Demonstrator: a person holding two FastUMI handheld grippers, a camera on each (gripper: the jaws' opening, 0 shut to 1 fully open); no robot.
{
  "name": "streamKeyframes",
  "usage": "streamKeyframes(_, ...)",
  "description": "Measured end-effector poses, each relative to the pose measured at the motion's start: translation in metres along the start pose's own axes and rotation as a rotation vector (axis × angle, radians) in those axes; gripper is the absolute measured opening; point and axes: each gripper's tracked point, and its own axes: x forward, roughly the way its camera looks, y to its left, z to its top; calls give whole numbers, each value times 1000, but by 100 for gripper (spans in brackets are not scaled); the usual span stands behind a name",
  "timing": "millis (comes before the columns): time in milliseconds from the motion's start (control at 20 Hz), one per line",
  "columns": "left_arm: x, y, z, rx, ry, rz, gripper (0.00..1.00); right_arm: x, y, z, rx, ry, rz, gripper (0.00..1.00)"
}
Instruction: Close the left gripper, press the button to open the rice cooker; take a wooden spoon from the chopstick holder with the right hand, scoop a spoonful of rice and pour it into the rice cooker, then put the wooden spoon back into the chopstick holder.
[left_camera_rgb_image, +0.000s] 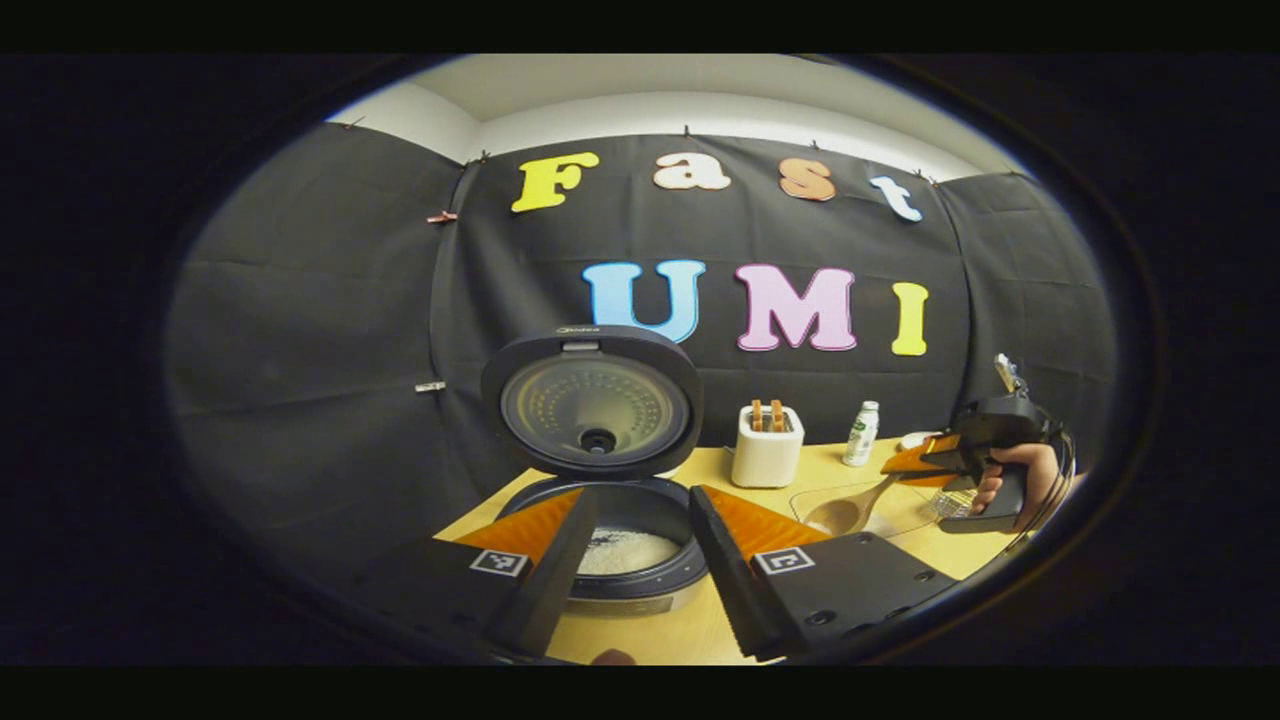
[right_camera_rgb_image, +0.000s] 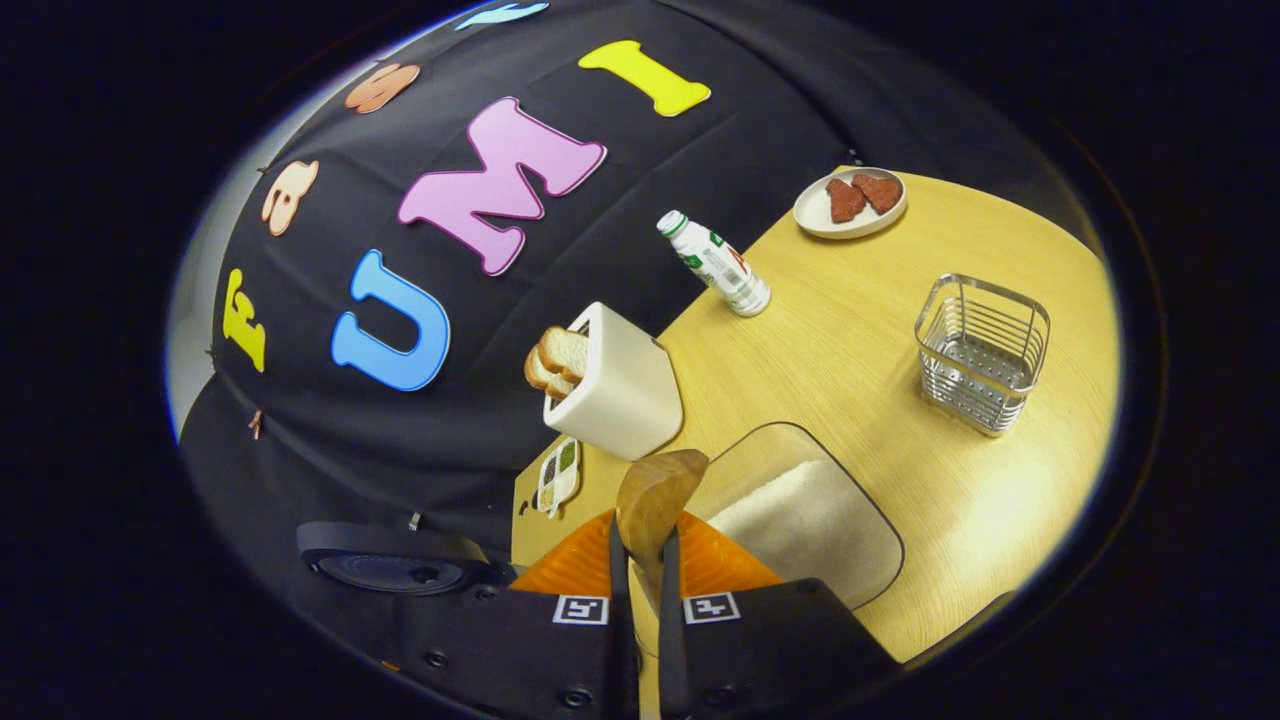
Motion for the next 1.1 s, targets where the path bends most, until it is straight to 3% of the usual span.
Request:
streamKeyframes(400, 1, 10, 2, -21, -12, 25, 67, -14, 80, -2, -62, 4, 124, 12)
streamKeyframes(1100, -15, 42, -4, -40, -16, 107, 67, -14, 223, -95, -410, 81, 349, 12)
